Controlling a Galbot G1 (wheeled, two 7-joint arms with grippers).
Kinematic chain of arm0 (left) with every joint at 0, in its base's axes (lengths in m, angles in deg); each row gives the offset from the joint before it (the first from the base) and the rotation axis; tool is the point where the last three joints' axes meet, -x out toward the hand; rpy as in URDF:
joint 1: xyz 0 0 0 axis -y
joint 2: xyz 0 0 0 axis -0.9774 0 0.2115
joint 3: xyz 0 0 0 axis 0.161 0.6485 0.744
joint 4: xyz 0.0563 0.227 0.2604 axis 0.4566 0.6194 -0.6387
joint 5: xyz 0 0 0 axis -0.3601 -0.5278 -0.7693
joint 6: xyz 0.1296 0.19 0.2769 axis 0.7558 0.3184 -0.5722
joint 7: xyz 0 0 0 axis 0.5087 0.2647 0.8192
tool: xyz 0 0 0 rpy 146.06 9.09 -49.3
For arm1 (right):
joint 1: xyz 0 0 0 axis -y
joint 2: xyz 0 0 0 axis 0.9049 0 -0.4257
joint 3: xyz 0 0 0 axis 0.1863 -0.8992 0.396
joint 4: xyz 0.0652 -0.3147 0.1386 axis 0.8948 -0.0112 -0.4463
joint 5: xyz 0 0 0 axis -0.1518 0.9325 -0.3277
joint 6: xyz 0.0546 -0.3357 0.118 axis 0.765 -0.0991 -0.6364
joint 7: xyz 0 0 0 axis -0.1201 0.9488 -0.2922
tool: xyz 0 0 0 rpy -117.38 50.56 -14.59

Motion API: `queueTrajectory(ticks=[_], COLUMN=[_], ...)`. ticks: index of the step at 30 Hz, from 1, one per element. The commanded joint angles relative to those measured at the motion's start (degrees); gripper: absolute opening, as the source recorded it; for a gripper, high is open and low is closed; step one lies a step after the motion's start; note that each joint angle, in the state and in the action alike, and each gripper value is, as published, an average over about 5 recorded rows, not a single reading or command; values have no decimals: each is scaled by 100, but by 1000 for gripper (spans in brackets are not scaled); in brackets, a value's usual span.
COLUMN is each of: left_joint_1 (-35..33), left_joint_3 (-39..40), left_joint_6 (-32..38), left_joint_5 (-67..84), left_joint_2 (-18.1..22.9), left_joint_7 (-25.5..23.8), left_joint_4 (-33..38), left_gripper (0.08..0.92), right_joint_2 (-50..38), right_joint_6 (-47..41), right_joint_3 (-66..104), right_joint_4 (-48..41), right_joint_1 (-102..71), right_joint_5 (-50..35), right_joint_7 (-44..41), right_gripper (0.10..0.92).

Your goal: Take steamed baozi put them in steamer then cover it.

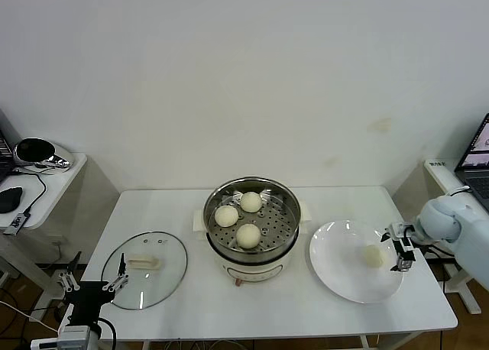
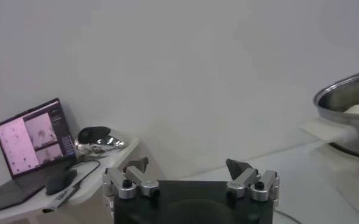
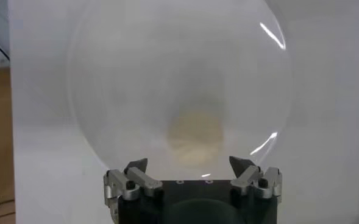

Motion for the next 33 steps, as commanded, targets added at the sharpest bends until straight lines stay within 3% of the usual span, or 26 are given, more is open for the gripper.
queueTrajectory(ticks=[1, 13, 24, 33], left_joint_1=[22, 101, 95, 100], left_joint_3=[-28, -36, -65, -68], left_joint_6=[-2, -1, -1, -4], left_joint_5=[11, 42, 60, 58], left_joint_2=[0, -8, -13, -15], left_joint_7=[-1, 0, 1, -3], left_joint_4=[-39, -152, -154, -139], left_gripper=[823, 823, 823, 823], right_joint_2=[565, 793, 771, 65], right_joint_6=[51, 72, 93, -246], right_joint_3=[200, 154, 128, -826], right_joint_4=[-576, -835, -805, 95], right_joint_1=[-179, -47, 20, 1024], right_joint_5=[296, 539, 626, -405], right_joint_7=[62, 36, -140, -315], right_gripper=[823, 806, 642, 590])
